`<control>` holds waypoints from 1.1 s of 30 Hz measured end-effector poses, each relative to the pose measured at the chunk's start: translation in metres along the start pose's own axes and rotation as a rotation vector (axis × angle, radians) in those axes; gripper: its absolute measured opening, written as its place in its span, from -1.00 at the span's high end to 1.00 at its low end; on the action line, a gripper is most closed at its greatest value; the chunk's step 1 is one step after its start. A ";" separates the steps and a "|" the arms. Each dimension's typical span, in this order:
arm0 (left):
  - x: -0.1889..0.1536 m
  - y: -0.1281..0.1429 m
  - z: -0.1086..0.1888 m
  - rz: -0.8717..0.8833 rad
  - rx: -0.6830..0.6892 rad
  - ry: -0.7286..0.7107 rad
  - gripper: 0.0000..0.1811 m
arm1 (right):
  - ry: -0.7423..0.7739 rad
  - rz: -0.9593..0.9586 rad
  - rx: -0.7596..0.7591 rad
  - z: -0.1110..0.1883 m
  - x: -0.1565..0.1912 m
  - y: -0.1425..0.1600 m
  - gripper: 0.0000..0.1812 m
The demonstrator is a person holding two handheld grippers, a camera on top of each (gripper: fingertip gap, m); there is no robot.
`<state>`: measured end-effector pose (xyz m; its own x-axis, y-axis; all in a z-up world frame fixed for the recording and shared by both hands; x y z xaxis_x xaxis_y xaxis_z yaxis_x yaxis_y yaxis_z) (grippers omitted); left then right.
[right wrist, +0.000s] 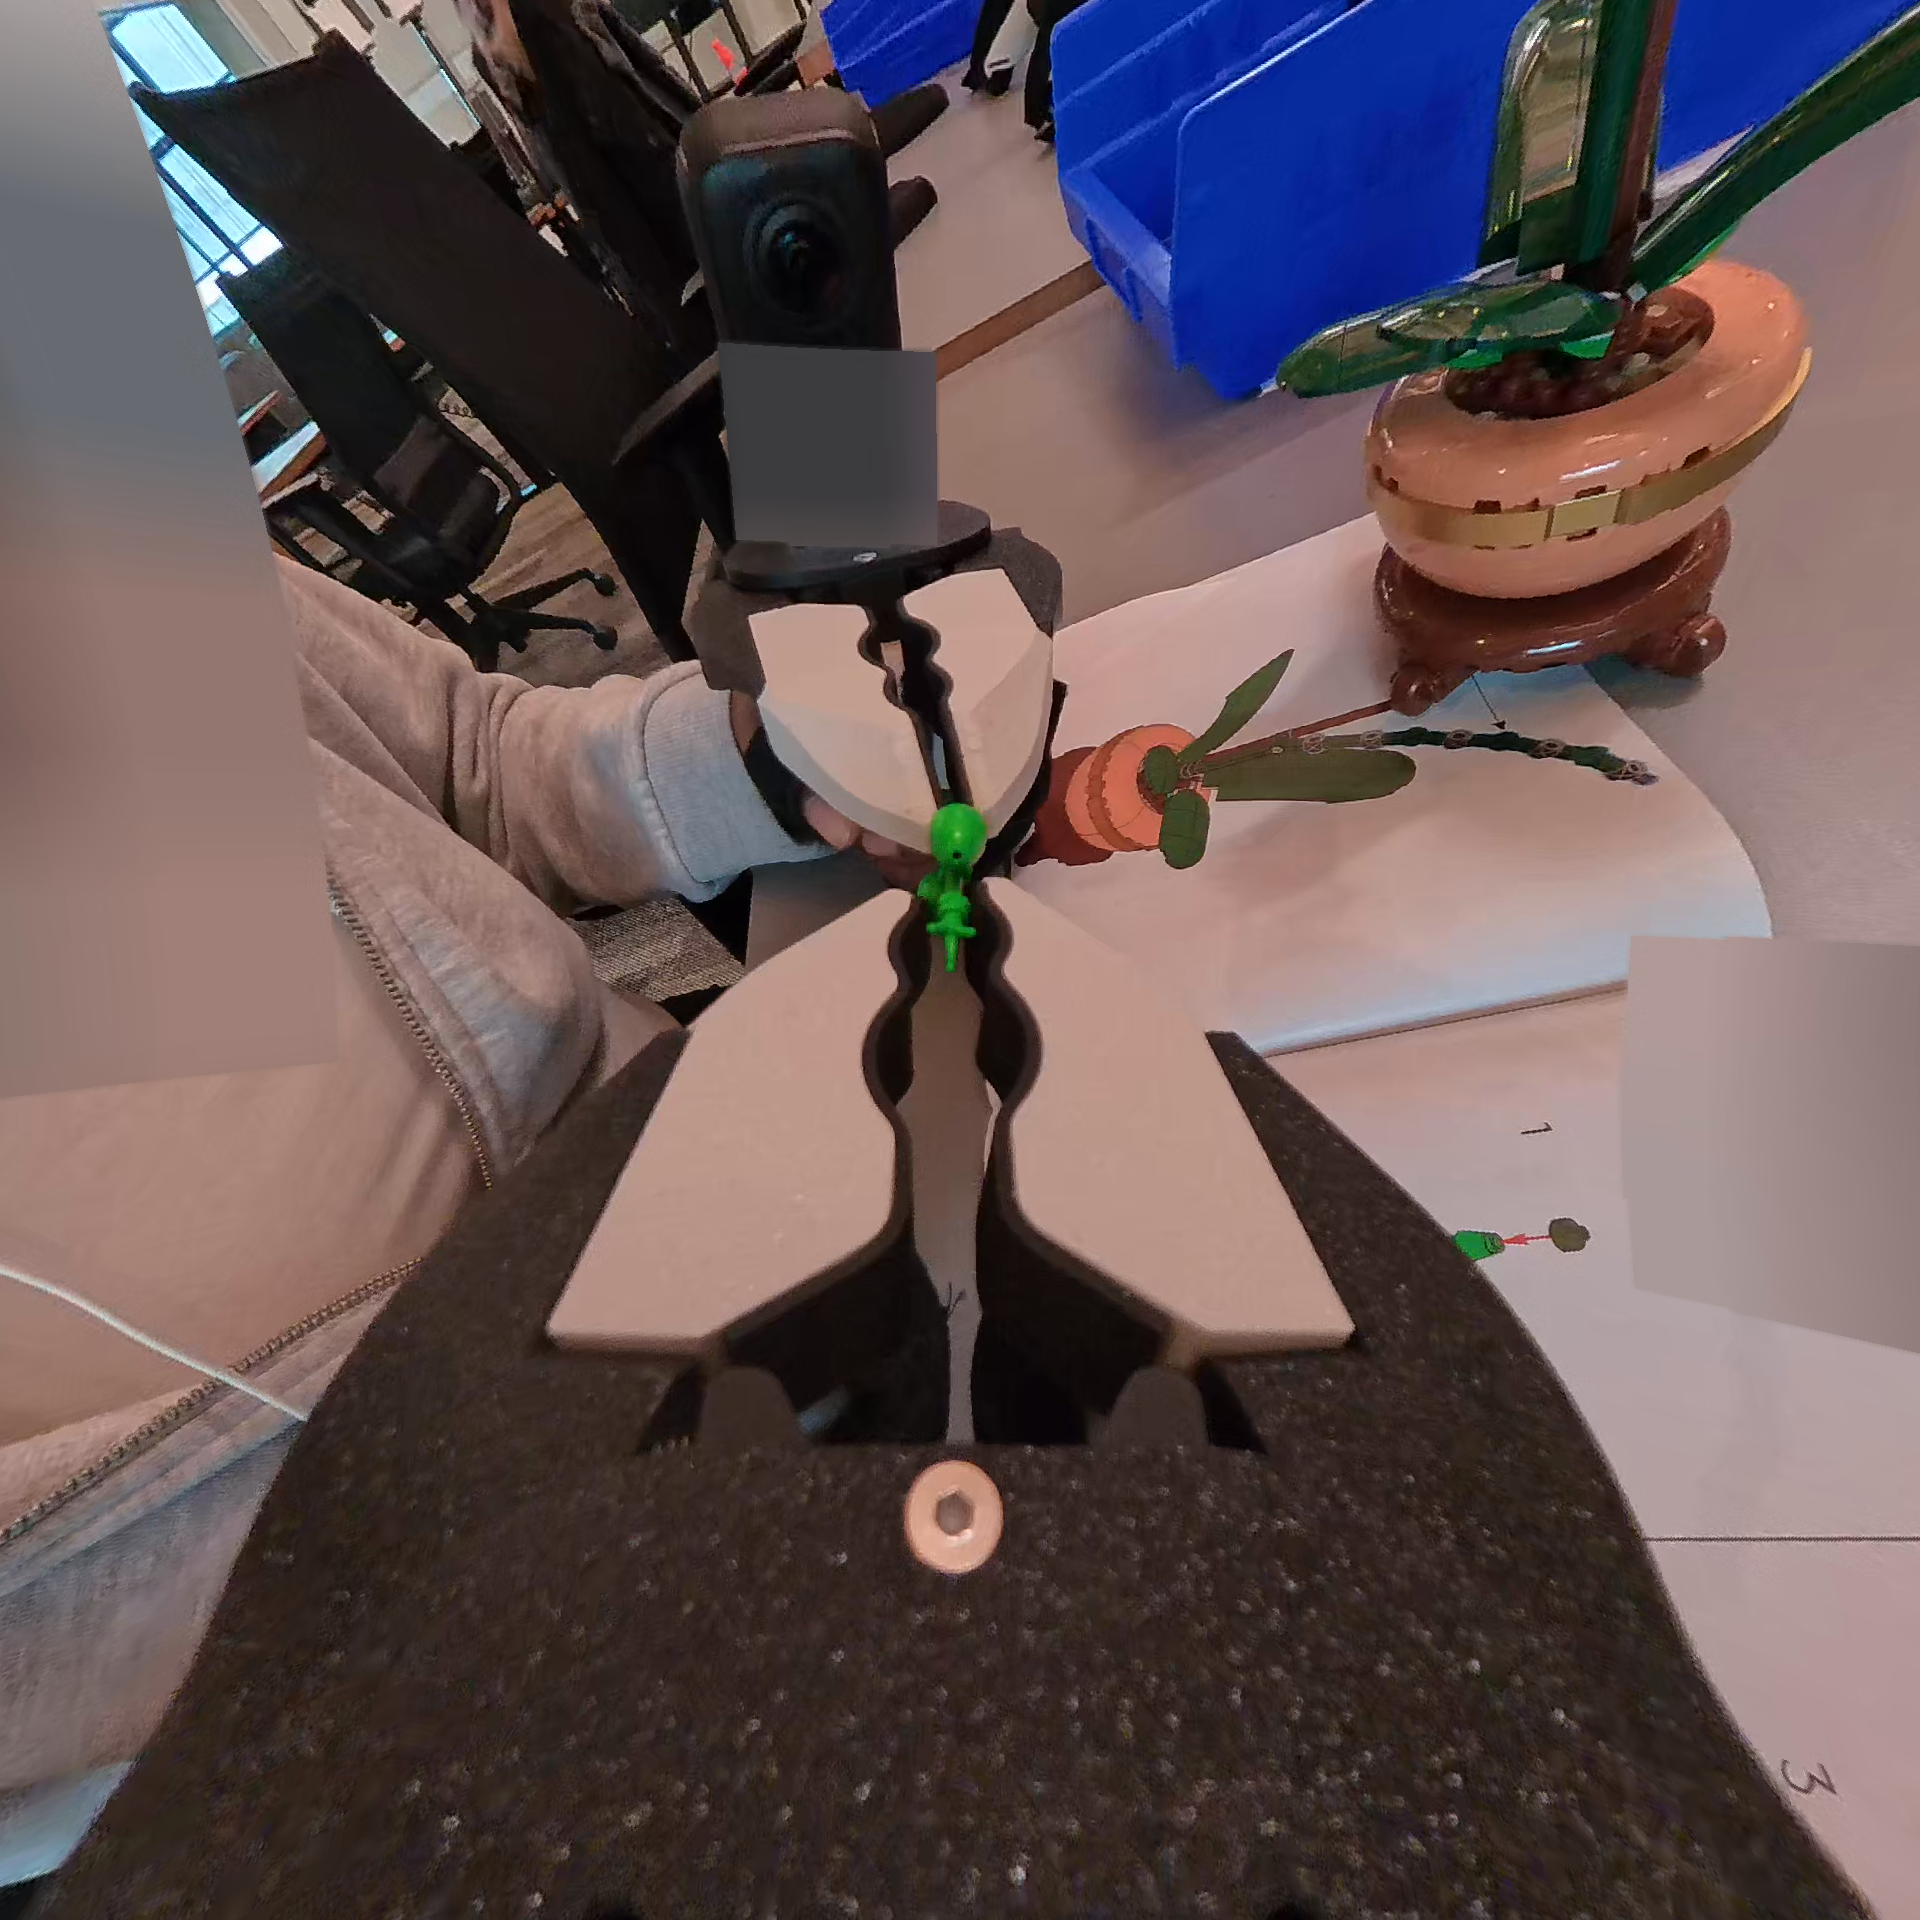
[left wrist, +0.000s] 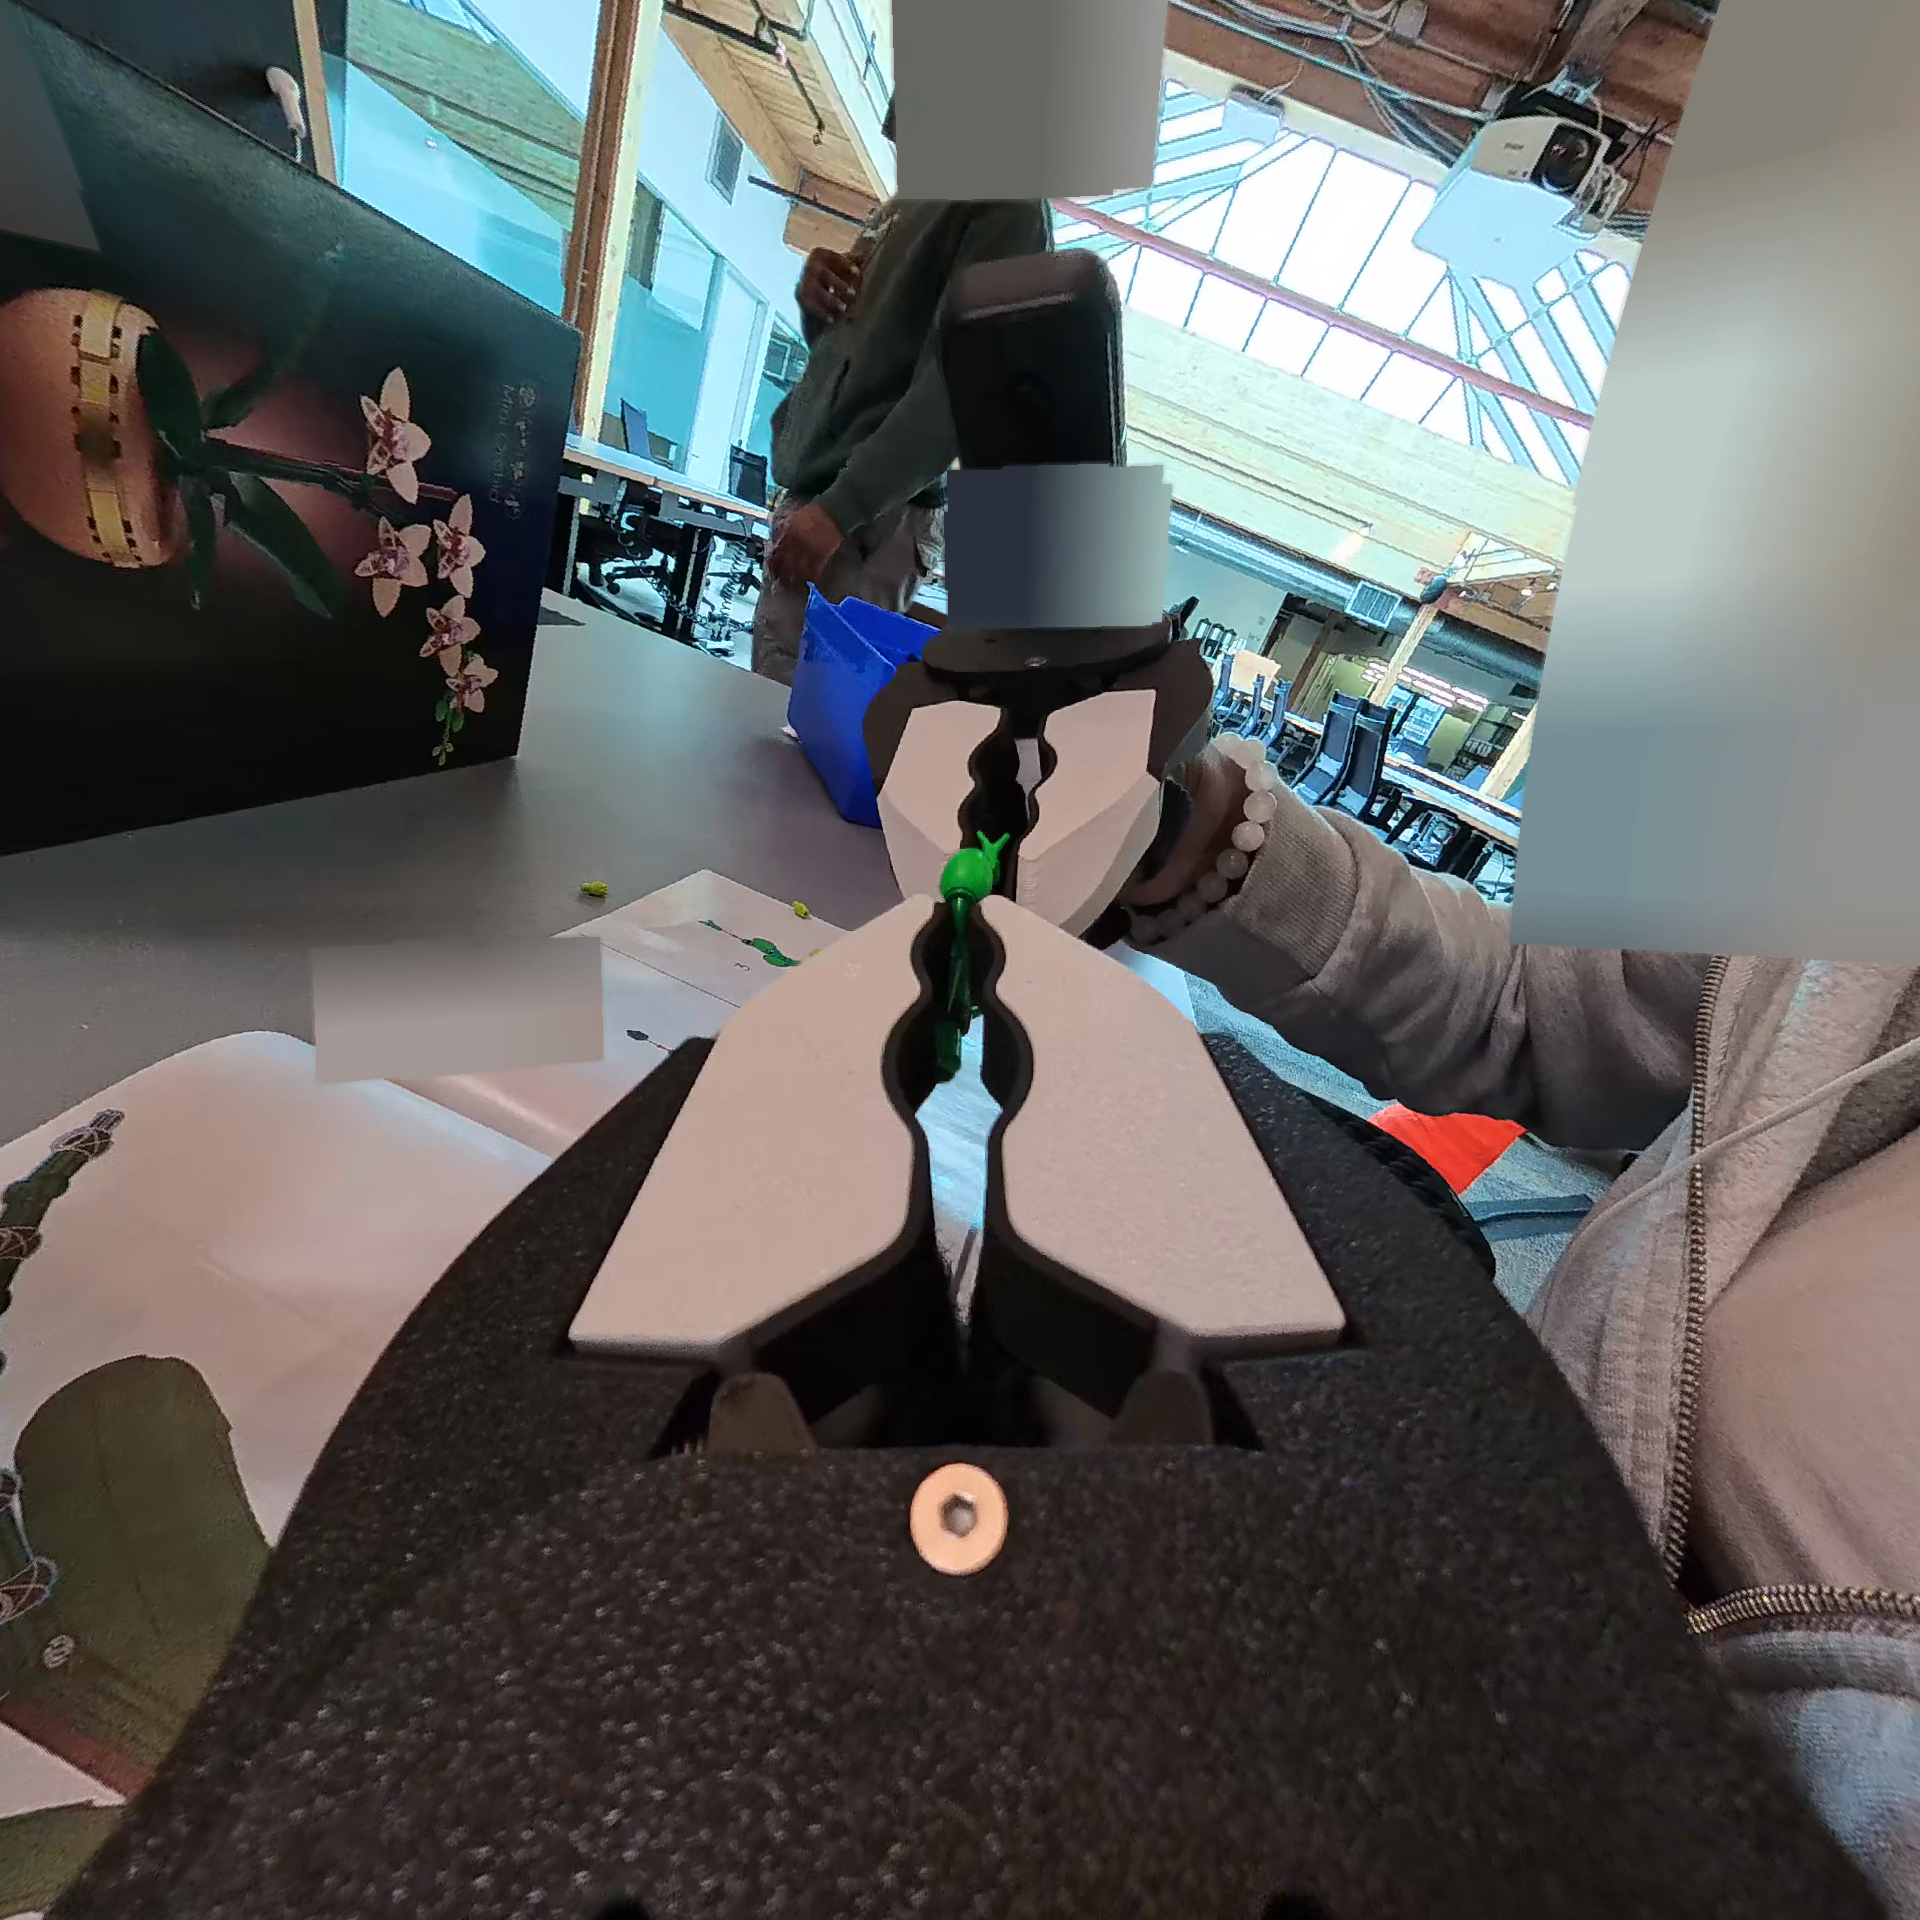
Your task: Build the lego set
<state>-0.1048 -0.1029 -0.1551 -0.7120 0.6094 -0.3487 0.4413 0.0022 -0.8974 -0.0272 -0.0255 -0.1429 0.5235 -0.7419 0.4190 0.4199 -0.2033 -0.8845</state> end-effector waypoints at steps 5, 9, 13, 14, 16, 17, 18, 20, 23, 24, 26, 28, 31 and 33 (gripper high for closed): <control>0.000 0.000 0.000 0.005 -0.003 -0.002 0.98 | 0.001 -0.005 -0.014 -0.001 0.000 0.000 0.93; 0.001 0.000 0.000 0.026 -0.013 0.002 0.98 | -0.008 -0.014 -0.027 -0.002 0.000 0.001 0.93; 0.002 -0.001 0.001 0.039 -0.028 -0.002 0.98 | -0.009 -0.025 -0.052 -0.003 -0.001 0.000 0.93; 0.002 -0.002 0.001 0.047 -0.037 -0.004 0.98 | -0.013 -0.032 -0.064 -0.003 -0.001 0.000 0.93; 0.003 -0.003 0.002 0.066 -0.064 -0.009 0.98 | -0.020 -0.050 -0.096 -0.004 -0.001 -0.002 0.93; 0.004 -0.004 0.002 0.071 -0.078 -0.017 0.98 | -0.017 -0.058 -0.114 -0.004 -0.002 -0.003 0.93; 0.004 -0.005 0.002 0.070 -0.093 -0.028 0.98 | -0.015 -0.065 -0.133 -0.005 -0.003 -0.004 0.93; 0.005 -0.008 0.003 0.061 -0.127 -0.051 0.98 | -0.017 -0.080 -0.178 -0.006 -0.003 -0.006 0.93; 0.005 -0.012 0.004 0.050 -0.171 -0.069 0.98 | -0.013 -0.093 -0.230 -0.007 -0.005 -0.008 0.93; 0.005 -0.013 0.005 0.057 -0.178 -0.069 0.98 | -0.006 -0.087 -0.230 -0.006 -0.006 -0.008 0.94; 0.007 -0.014 0.007 0.064 -0.181 -0.077 0.98 | 0.028 -0.055 -0.164 -0.001 -0.011 -0.002 0.93; 0.009 -0.015 0.011 0.045 -0.175 -0.095 0.98 | 0.142 0.012 0.065 0.003 -0.025 0.019 0.93; 0.010 -0.017 0.015 0.039 -0.172 -0.107 0.98 | 0.232 0.131 0.287 -0.003 -0.036 0.041 0.93; 0.010 -0.018 0.016 0.038 -0.174 -0.111 0.99 | 0.230 0.184 0.327 -0.012 -0.036 0.044 0.93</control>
Point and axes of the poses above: each gripper's, where its closed fingertips meet, z back along the fingers, y out of its underside, x = y × z across the jaws, the point moved 6 cm from there along z, back along the fingers, and after that the axes turned 9 degrees about -x, right-handed, at the moved point
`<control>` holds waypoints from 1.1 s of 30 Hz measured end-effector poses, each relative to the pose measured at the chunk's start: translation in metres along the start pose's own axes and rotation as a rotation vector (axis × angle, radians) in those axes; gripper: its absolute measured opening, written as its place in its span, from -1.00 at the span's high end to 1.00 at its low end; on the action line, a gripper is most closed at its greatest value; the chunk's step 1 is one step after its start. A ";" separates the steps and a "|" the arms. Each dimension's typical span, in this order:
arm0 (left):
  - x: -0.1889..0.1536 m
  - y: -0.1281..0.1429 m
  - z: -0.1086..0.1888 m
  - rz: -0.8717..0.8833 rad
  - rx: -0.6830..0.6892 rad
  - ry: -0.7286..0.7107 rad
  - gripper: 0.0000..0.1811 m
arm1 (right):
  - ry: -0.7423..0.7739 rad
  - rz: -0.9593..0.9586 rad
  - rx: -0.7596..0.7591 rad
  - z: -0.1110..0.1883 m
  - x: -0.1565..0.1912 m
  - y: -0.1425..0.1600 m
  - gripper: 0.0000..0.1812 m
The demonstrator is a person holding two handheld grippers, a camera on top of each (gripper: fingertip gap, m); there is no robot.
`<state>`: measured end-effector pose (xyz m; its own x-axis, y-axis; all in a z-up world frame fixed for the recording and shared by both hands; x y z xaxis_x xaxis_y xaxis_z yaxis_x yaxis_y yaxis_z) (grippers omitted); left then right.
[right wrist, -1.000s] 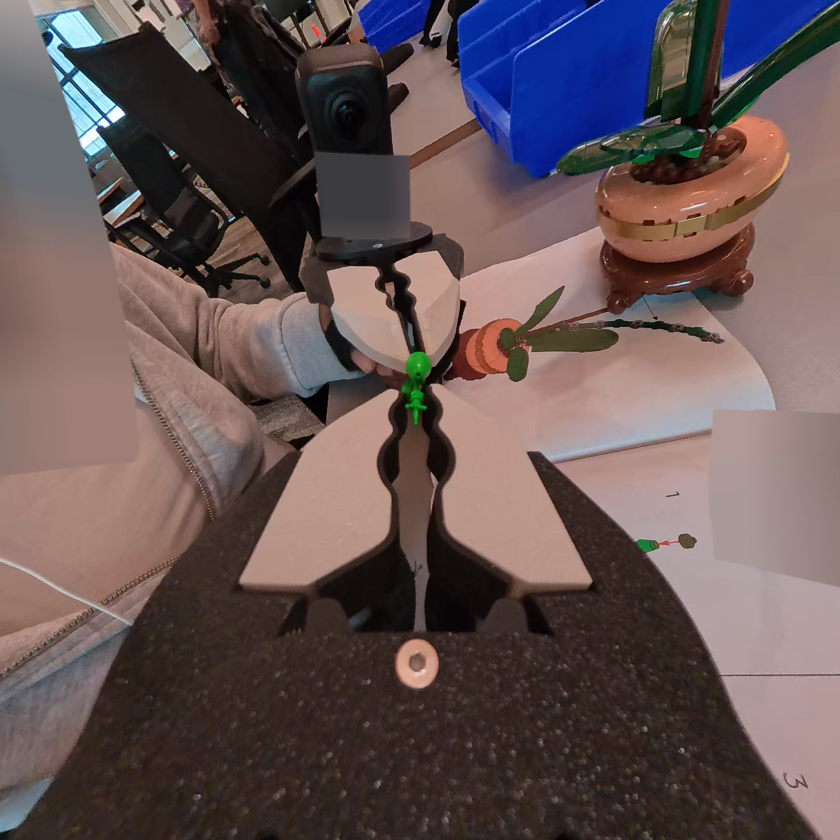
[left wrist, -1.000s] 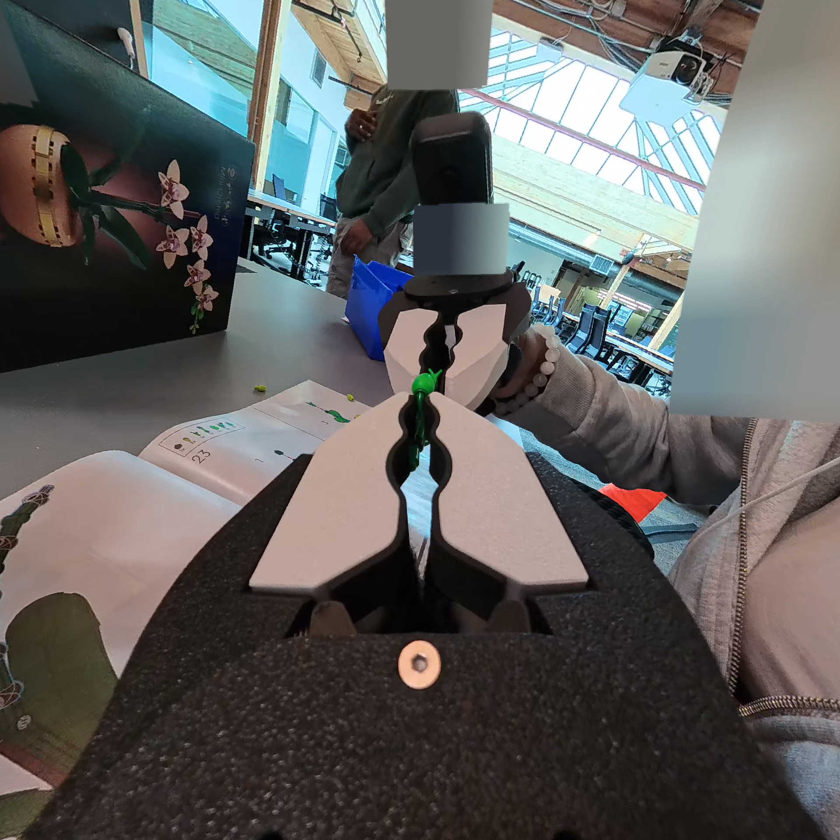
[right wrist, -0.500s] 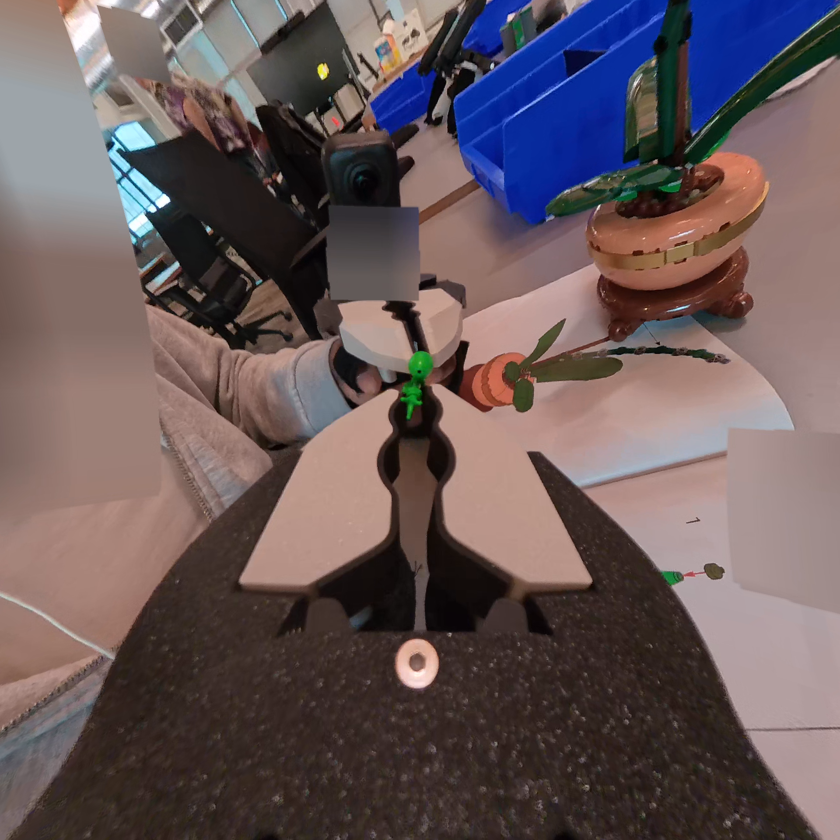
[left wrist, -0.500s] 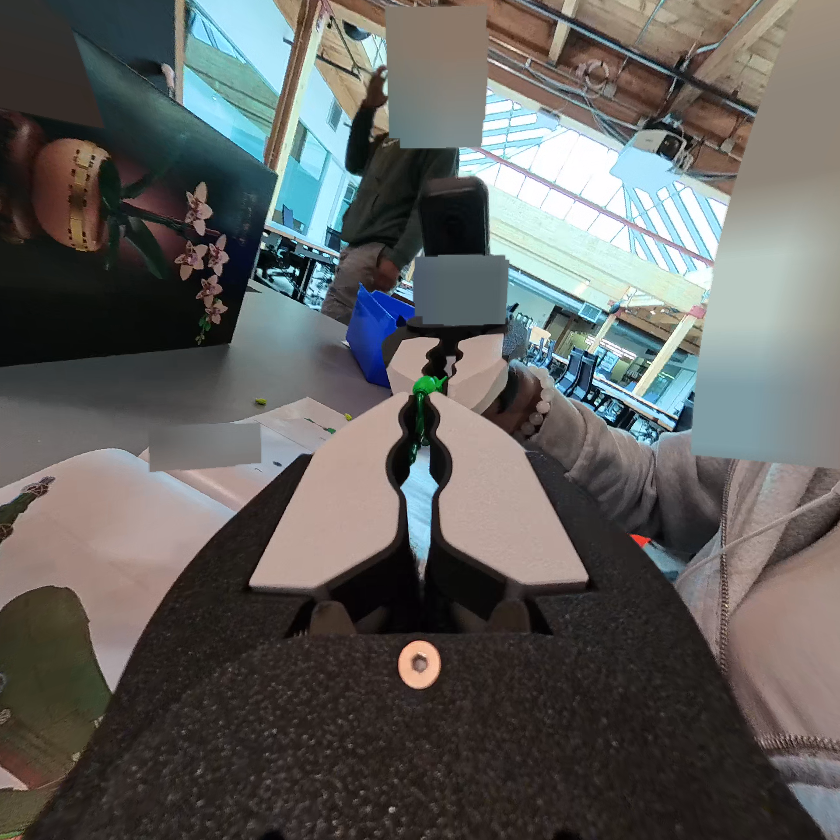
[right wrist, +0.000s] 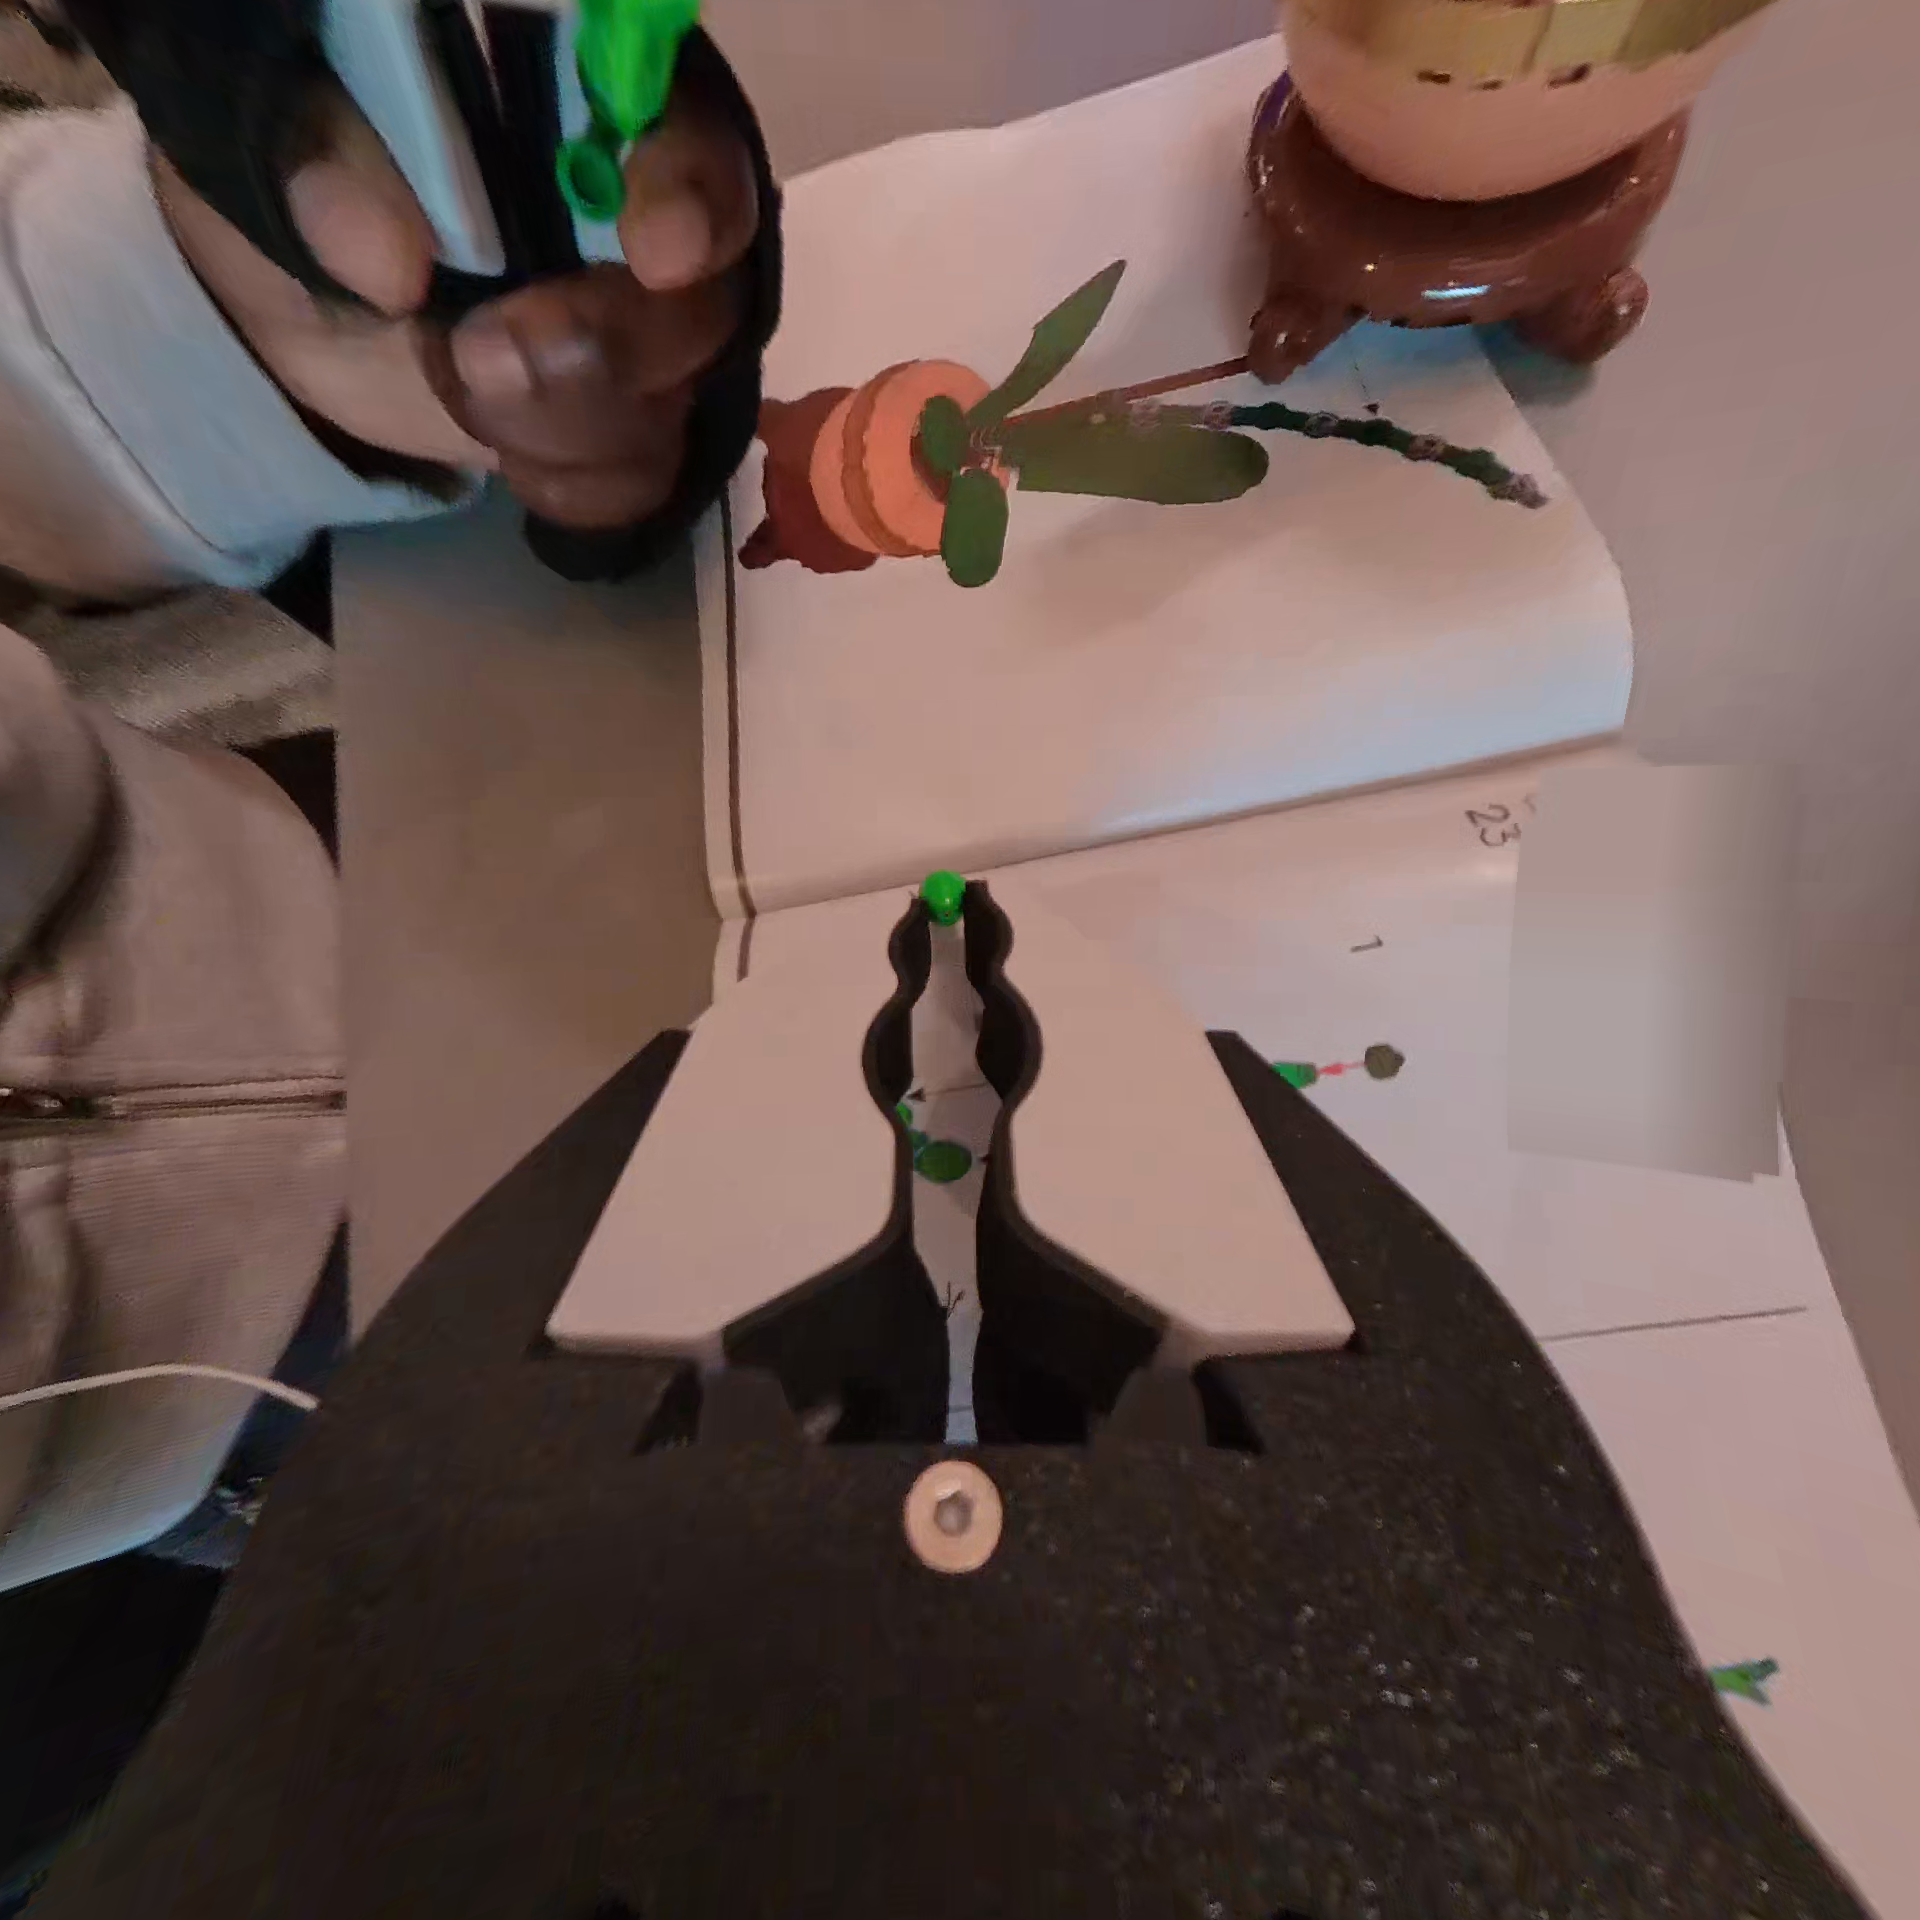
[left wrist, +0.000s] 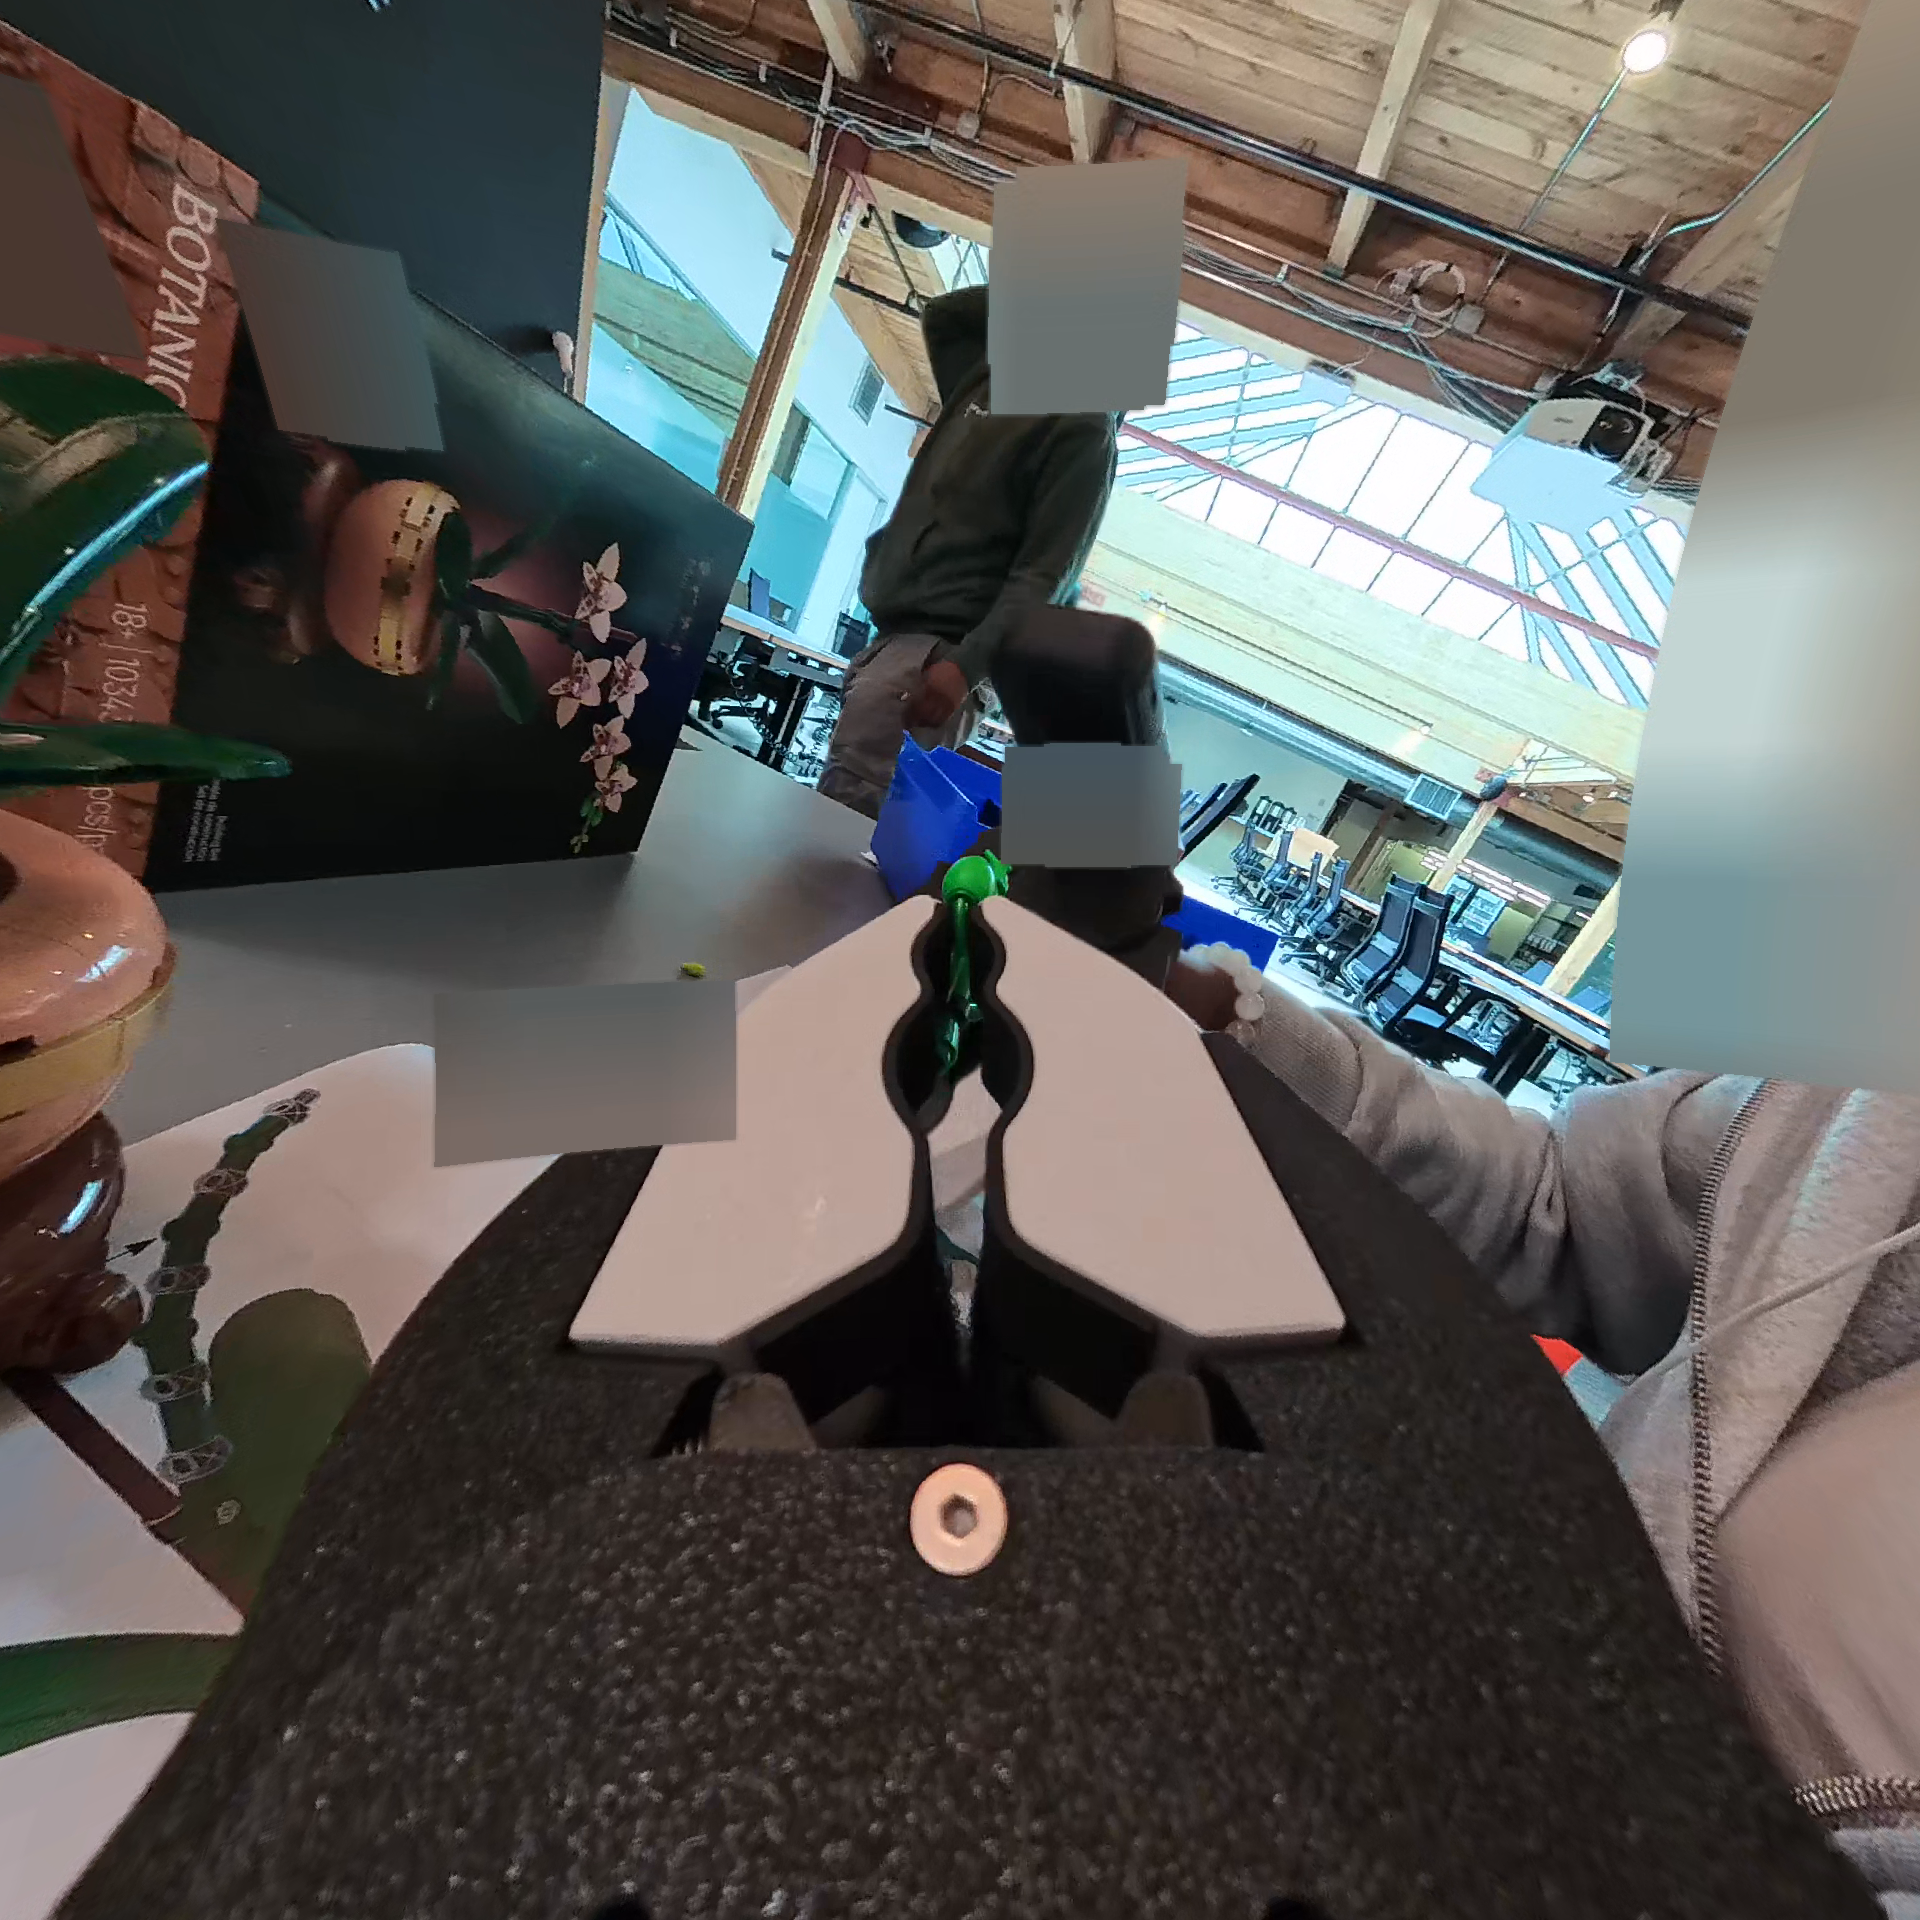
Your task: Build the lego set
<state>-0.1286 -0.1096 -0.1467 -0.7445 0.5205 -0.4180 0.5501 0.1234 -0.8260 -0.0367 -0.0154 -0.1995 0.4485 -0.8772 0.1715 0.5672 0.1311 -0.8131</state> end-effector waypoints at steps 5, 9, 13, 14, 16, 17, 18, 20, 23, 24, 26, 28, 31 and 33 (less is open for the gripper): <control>0.000 -0.001 0.003 0.003 -0.011 -0.002 0.98 | 0.028 0.096 0.043 -0.011 -0.004 0.000 0.93; 0.002 -0.002 0.005 0.017 -0.022 -0.006 0.98 | 0.043 0.096 0.005 -0.007 -0.006 -0.002 0.77; 0.004 -0.003 0.006 0.037 -0.039 -0.008 0.98 | 0.012 0.031 -0.178 0.007 -0.003 -0.016 0.70; 0.004 -0.003 0.006 0.042 -0.047 -0.009 0.99 | -0.026 -0.006 -0.282 0.012 0.002 -0.025 0.70; 0.003 -0.004 0.006 0.047 -0.061 -0.005 0.98 | -0.093 -0.110 -0.510 0.022 0.009 -0.045 0.71; 0.003 -0.005 0.006 0.046 -0.062 -0.005 0.99 | -0.113 -0.155 -0.586 0.026 0.010 -0.052 0.72; 0.002 -0.004 0.005 0.043 -0.060 -0.004 0.98 | -0.129 -0.181 -0.631 0.027 0.012 -0.057 0.72; 0.000 -0.004 0.004 0.040 -0.058 -0.002 0.98 | -0.150 -0.196 -0.678 0.026 0.016 -0.063 0.72; -0.002 -0.004 0.002 0.035 -0.060 0.002 0.98 | -0.158 -0.206 -0.675 0.021 0.018 -0.067 0.77; -0.004 -0.003 0.002 0.036 -0.060 0.006 0.98 | -0.166 -0.206 -0.681 0.020 0.019 -0.068 0.82; -0.006 -0.003 0.001 0.032 -0.056 0.014 0.98 | -0.186 -0.205 -0.714 0.021 0.020 -0.070 0.94; -0.009 -0.002 0.000 0.015 -0.033 0.031 0.98 | -0.208 -0.190 -0.691 0.024 0.021 -0.069 0.96; -0.010 0.001 0.004 -0.004 0.120 0.096 0.93 | -0.235 -0.145 -0.603 0.032 0.021 -0.070 0.97; -0.011 0.003 0.007 0.004 0.237 0.147 0.88 | -0.275 -0.110 -0.492 0.034 0.024 -0.071 0.96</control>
<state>-0.1214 -0.1213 -0.1468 -0.6699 0.6398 -0.3767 0.4362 -0.0714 -0.8970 -0.0429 -0.0298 -0.1188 0.6057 -0.7121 0.3549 0.2621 -0.2426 -0.9340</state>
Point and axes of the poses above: each gripper's, where its closed fingertips meet, z back along the fingers, y out of its underside, x = y × z across the jaws, the point moved 6 cm from there along z, back along the fingers, and after that the axes turned 9 degrees about -x, right-handed, at the moved point
